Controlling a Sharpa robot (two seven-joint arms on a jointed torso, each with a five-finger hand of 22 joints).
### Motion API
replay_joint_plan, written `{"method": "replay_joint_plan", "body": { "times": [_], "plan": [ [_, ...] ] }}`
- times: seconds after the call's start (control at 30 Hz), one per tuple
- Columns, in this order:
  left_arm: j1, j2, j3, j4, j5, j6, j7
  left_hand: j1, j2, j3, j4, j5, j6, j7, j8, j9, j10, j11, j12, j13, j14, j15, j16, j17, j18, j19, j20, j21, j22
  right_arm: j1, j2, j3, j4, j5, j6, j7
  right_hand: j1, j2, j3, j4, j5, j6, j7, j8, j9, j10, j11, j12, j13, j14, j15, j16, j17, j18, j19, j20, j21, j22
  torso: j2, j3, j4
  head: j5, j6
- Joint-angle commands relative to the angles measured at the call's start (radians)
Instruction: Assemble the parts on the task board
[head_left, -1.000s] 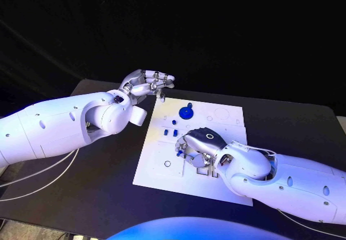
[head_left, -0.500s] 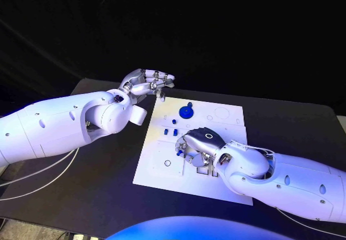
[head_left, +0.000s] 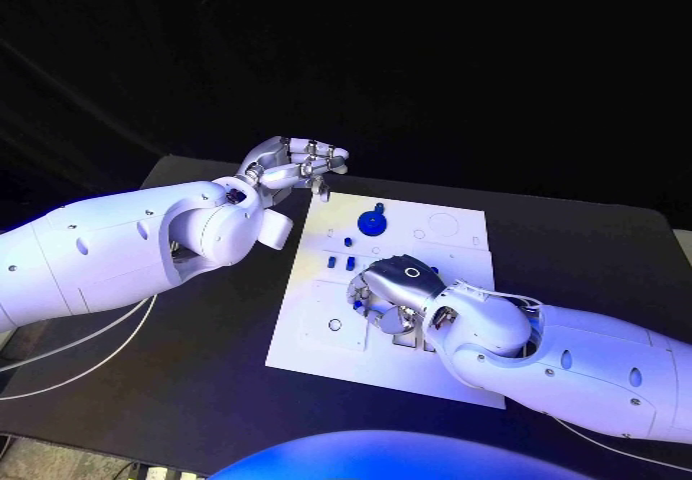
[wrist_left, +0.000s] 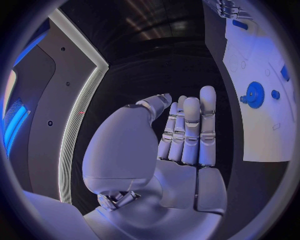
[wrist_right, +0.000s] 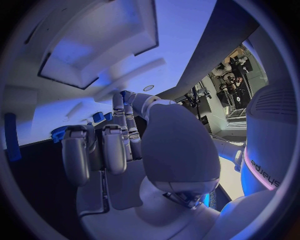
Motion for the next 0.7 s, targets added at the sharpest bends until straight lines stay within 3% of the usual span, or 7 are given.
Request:
{"method": "replay_joint_plan", "body": {
  "times": [0.03,0.2,0.3,0.43,0.57,0.7],
  "plan": [
    [0.001,0.001,0.001,0.004,0.005,0.016,0.002,-0.001,0.006,-0.003,-0.002,-0.002,-0.004,0.000,0.007,0.001,-0.007,0.002,0.004,0.002,-0.006,0.000,-0.005,-0.001,0.006,0.000,0.005,-0.004,-0.001,-0.002,0.005,-0.002,-0.002,-0.024,0.042,-0.007,-0.008,0.002,-0.002,-0.006,-0.005,0.005,-0.003,0.003,0.002,0.000,-0.002,-0.007,0.000,0.067,-0.004,0.003,0.100,-0.018,0.077,-0.008,-0.005,0.228,0.000,-0.0006,-0.0005,0.001,-0.002],
    [0.001,0.001,0.001,0.004,0.005,0.015,0.001,-0.001,0.006,-0.003,-0.002,-0.002,-0.004,0.000,0.007,0.001,-0.007,0.002,0.004,0.002,-0.006,0.000,-0.005,-0.001,0.006,0.000,0.005,-0.004,-0.001,-0.002,0.006,-0.003,-0.006,-0.022,0.048,-0.012,-0.043,-0.014,-0.005,-0.001,-0.018,-0.030,0.010,-0.018,-0.004,-0.025,0.009,-0.028,-0.006,0.065,0.005,-0.002,0.093,-0.016,0.072,-0.003,-0.019,0.222,-0.001,-0.0007,-0.0009,0.001,-0.002],
    [0.001,0.000,0.001,0.004,0.005,0.014,-0.001,-0.001,0.006,-0.003,-0.002,-0.002,-0.004,0.000,0.007,0.001,-0.007,0.002,0.004,0.002,-0.006,0.000,-0.005,-0.001,0.006,0.000,0.005,-0.004,-0.001,-0.002,0.001,-0.003,-0.004,-0.024,0.029,-0.019,-0.070,-0.039,-0.004,0.006,-0.026,-0.077,0.030,-0.050,-0.017,-0.054,0.026,-0.042,-0.013,0.063,0.019,-0.007,0.084,-0.011,0.064,0.007,-0.043,0.213,-0.001,0.0000,-0.0008,0.002,-0.001],
    [0.001,0.000,0.001,0.004,0.005,0.014,-0.002,-0.001,0.007,-0.003,-0.002,-0.002,-0.005,0.000,0.008,0.002,-0.009,0.001,0.006,0.003,-0.006,0.000,-0.005,-0.002,0.006,0.000,0.005,-0.005,-0.001,-0.002,-0.009,-0.003,0.002,-0.030,-0.013,-0.030,-0.094,-0.068,-0.008,0.011,-0.035,-0.109,0.044,-0.077,-0.029,-0.098,0.042,-0.045,-0.022,0.054,0.032,-0.026,0.058,0.000,0.045,0.020,-0.097,0.191,-0.001,0.0004,-0.0012,0.001,0.001],
    [0.001,0.000,0.001,0.003,0.005,0.014,-0.002,-0.001,0.007,-0.003,-0.002,-0.002,-0.005,0.000,0.008,0.002,-0.009,0.001,0.006,0.003,-0.006,0.000,-0.005,-0.002,0.006,0.000,0.005,-0.005,-0.001,-0.002,-0.027,-0.002,0.020,-0.033,-0.063,-0.034,-0.108,-0.084,-0.026,0.014,-0.038,-0.125,0.049,-0.095,-0.037,-0.135,0.049,-0.040,-0.031,0.044,0.038,-0.044,0.034,0.011,0.028,0.028,-0.146,0.170,-0.001,0.0012,-0.0013,-0.001,0.004],
    [0.001,-0.001,0.001,0.002,0.005,0.015,-0.003,-0.001,0.007,-0.003,-0.002,-0.002,-0.005,0.000,0.008,0.002,-0.009,0.001,0.006,0.003,-0.006,0.000,-0.005,-0.002,0.006,0.000,0.005,-0.005,-0.001,-0.001,-0.057,0.001,0.053,-0.034,-0.100,-0.035,-0.113,-0.086,-0.044,0.017,-0.032,-0.124,0.044,-0.099,-0.039,-0.143,0.047,-0.033,-0.032,0.044,0.037,-0.044,0.034,0.012,0.027,0.029,-0.152,0.167,-0.001,0.0017,-0.0028,-0.004,0.008]
  ]
}}
